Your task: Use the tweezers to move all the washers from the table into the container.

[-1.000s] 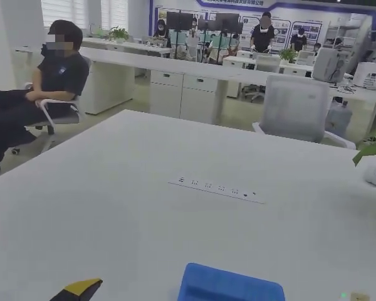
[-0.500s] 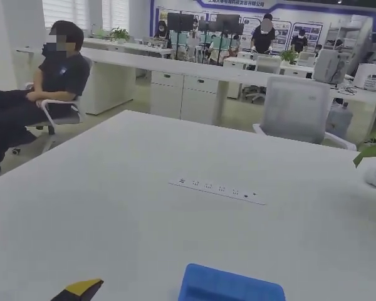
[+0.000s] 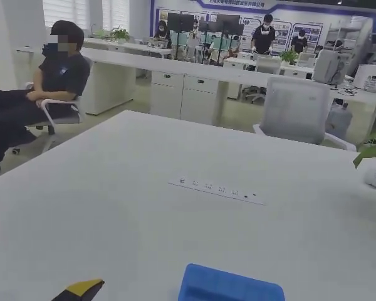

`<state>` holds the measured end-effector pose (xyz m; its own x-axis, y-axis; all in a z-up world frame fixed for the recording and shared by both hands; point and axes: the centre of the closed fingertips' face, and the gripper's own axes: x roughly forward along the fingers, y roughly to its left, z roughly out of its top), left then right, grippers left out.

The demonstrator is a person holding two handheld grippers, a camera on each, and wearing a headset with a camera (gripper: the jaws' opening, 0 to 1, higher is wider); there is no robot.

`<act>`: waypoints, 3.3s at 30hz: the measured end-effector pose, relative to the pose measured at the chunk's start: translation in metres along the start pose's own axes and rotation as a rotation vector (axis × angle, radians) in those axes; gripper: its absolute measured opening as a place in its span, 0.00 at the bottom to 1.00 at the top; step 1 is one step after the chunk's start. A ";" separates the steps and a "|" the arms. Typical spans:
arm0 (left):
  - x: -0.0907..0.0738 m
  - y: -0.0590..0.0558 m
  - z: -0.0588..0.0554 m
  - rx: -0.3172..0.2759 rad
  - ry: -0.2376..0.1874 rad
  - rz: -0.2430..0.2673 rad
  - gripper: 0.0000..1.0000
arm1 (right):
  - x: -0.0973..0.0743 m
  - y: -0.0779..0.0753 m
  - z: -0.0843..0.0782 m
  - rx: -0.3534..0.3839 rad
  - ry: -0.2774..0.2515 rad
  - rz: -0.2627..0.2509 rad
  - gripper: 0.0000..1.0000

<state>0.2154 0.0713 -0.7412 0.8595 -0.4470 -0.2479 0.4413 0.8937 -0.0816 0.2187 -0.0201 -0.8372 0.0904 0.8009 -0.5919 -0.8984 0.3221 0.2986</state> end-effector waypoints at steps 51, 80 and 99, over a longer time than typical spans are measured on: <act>0.000 0.001 -0.002 0.002 0.013 -0.002 0.84 | -0.058 -0.024 0.056 0.045 -0.229 -0.097 0.03; -0.001 0.003 -0.002 0.002 0.010 0.009 0.83 | -0.046 -0.076 0.085 0.058 -0.183 -0.082 0.03; 0.000 0.002 -0.005 0.013 0.029 0.002 0.81 | -0.019 -0.110 0.064 0.102 -0.104 -0.120 0.03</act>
<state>0.2148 0.0730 -0.7464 0.8526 -0.4435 -0.2764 0.4428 0.8940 -0.0684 0.3433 -0.0388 -0.8110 0.2431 0.7999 -0.5486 -0.8308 0.4637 0.3079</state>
